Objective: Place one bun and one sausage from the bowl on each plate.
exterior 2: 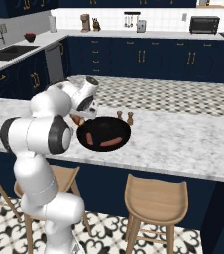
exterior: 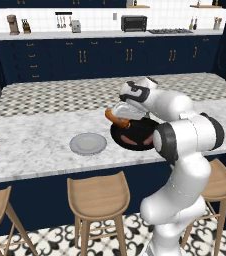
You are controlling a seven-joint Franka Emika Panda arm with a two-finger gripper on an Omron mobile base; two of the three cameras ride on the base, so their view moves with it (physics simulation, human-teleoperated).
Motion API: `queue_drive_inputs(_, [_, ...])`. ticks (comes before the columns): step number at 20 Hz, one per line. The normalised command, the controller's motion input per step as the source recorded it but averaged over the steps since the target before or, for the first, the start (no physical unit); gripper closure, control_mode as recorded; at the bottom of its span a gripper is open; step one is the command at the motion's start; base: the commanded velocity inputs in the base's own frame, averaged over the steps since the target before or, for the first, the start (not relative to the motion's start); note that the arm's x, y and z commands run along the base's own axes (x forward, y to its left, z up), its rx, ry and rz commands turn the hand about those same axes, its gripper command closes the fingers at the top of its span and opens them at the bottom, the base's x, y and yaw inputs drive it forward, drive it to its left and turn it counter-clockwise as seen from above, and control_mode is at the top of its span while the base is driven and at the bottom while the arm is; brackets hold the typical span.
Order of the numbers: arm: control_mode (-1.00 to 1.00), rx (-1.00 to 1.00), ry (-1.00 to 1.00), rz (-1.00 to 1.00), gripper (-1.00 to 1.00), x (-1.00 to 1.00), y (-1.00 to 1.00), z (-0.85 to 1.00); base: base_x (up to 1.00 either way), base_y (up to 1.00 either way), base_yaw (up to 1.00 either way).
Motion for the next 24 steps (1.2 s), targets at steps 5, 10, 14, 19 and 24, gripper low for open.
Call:
queue_drive_inputs(5, [-1.0,-0.19,0.17,0.01,1.0,-0.02,1.0,-0.33,0.0,0.0,0.0])
queue_drive_inputs(10, [-1.0,-0.14,0.27,0.0,1.0,0.4,1.0,-0.79,0.0,0.0,0.0])
queue_drive_inputs(14, [-1.0,-0.05,0.13,0.0,-1.0,0.55,0.77,-0.32,0.0,0.0,0.0])
queue_drive_inputs(19, [-1.0,-0.03,0.0,-0.05,-1.0,0.55,0.16,0.0,0.0,0.0,0.0])
queue_drive_inputs(24, [-1.0,0.0,-0.01,-0.13,-1.0,0.09,-0.52,0.48,0.0,0.0,0.0])
